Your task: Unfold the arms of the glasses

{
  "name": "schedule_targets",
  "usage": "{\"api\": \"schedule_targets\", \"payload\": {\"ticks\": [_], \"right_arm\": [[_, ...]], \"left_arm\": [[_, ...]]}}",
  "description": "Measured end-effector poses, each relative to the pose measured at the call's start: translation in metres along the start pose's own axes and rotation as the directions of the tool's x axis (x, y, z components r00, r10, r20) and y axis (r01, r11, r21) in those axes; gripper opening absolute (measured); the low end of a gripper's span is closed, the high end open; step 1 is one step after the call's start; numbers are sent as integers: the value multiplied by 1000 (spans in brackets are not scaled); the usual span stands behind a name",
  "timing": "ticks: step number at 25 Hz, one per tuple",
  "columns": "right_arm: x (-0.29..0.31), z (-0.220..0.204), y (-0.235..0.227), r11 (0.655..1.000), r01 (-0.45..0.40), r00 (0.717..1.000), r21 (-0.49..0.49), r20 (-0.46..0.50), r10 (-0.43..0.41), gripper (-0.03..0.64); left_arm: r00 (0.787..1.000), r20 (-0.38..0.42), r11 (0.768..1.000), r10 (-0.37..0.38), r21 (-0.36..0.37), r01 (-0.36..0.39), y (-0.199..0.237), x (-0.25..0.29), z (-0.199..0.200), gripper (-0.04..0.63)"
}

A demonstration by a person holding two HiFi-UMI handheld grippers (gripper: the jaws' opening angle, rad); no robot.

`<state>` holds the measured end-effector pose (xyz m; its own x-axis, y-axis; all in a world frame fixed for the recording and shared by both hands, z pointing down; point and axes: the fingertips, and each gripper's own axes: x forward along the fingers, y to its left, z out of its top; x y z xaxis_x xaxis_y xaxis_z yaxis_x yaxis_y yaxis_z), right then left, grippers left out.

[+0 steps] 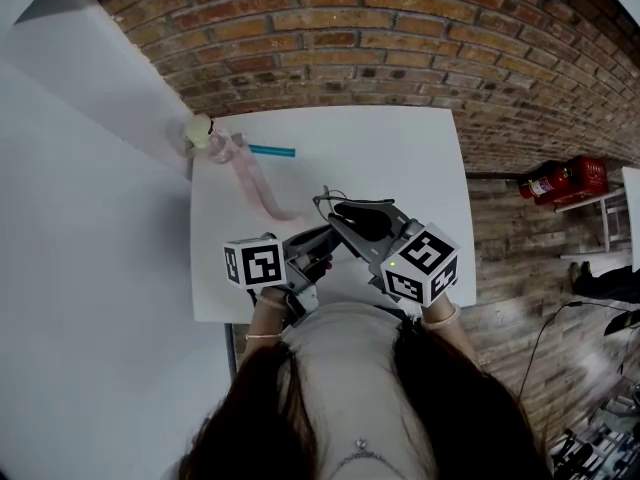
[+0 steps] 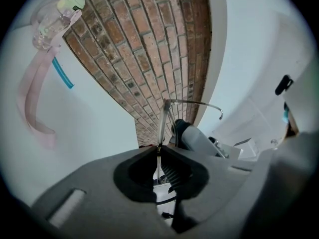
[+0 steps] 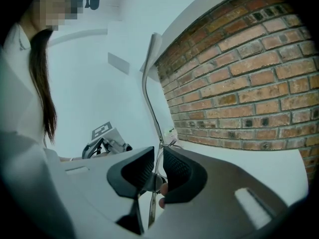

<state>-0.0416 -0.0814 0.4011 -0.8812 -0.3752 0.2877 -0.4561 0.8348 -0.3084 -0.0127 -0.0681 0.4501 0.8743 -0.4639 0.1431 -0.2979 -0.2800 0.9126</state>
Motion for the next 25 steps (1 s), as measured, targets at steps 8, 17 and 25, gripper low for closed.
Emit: {"api": "schedule_targets", "payload": {"ticks": [8,17,25], "right_arm": [[4,-5,-2,1000,20,1000,6,-11,-20,51],[3,-2,-2,999,33,999,2,-1,-33,49],[1,2,-2,999,38,999,-11,22,-38,43]], "left_arm": [[1000,12,999,24,35,-24,4,0,1,21],[1000,20,999,14,32,-15,-2,0,3,21],[999,32,1000,4,8,-4,-2,-1,5,21]]}}
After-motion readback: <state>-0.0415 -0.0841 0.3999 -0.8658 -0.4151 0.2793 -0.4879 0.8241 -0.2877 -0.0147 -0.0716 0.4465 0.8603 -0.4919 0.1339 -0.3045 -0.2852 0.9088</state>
